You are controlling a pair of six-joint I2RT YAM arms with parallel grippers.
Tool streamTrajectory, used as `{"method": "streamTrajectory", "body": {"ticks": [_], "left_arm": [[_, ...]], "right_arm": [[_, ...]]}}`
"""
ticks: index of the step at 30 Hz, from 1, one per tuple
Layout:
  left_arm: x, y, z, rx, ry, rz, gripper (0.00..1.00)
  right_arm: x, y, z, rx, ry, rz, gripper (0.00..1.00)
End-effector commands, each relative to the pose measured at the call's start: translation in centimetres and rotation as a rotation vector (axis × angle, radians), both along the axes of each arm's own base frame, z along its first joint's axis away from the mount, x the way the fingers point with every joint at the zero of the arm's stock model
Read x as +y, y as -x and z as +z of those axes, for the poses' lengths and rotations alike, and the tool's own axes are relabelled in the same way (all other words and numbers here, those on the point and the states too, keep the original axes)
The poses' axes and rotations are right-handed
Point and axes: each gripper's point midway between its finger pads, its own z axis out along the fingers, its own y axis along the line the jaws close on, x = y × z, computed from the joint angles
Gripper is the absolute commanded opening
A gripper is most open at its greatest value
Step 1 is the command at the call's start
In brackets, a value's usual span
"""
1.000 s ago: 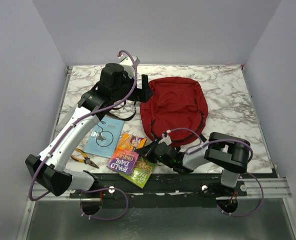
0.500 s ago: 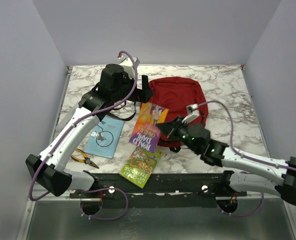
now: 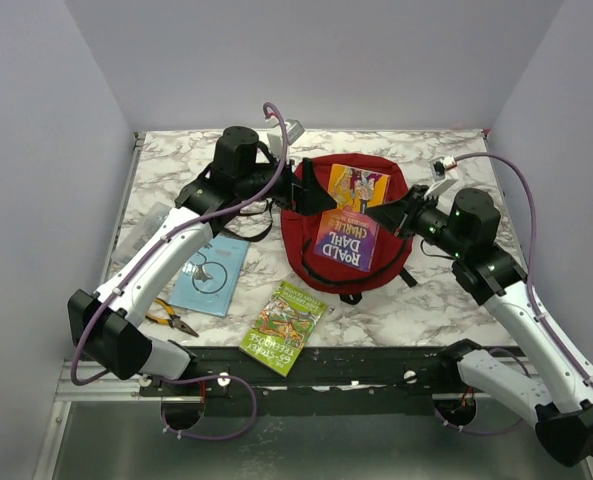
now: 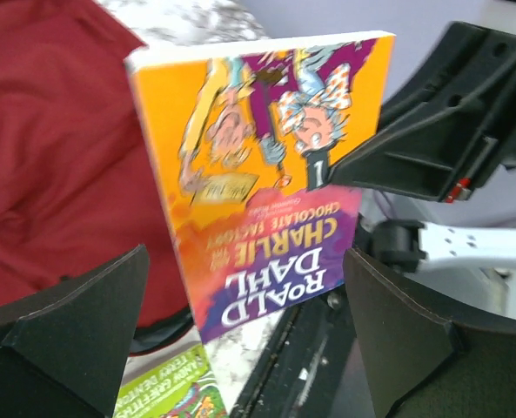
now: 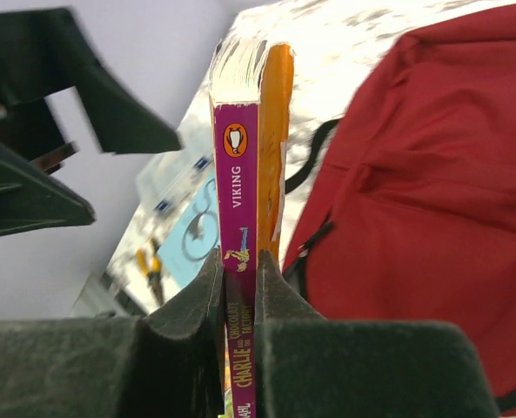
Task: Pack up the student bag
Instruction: Pick up the book from the center of the board.
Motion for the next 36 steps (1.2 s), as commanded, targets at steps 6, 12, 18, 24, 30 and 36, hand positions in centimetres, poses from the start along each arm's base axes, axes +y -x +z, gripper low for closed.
{"method": "streamTrajectory", "body": {"ticks": [6, 12, 18, 24, 30, 36], "left_arm": [[0.1, 1.7, 2.8, -0.056, 0.098, -0.090, 0.95], [1.8, 0.6, 3.5, -0.100, 0.072, 0.043, 0.96], [-0.5, 8.1, 7.4, -0.069, 0.280, -0.471, 0.86], [-0.5, 10.9, 8.6, -0.067, 0.359, -0.638, 0.80], [-0.6, 10.8, 8.5, -0.038, 0.359, -0.647, 0.76], [-0.6, 11.1, 8.5, -0.042, 0.360, -0.658, 0.54]], "right_arm": [[3.8, 5.3, 6.5, -0.142, -0.085, 0.416, 0.00], [3.8, 6.4, 9.0, -0.222, -0.094, 0.453, 0.00], [4.3, 7.3, 10.1, -0.284, -0.103, 0.529, 0.00], [4.3, 8.5, 11.3, -0.367, -0.094, 0.582, 0.00], [3.9, 8.7, 12.4, -0.411, -0.081, 0.563, 0.00], [2.7, 7.8, 14.1, -0.463, -0.094, 0.431, 0.00]]}}
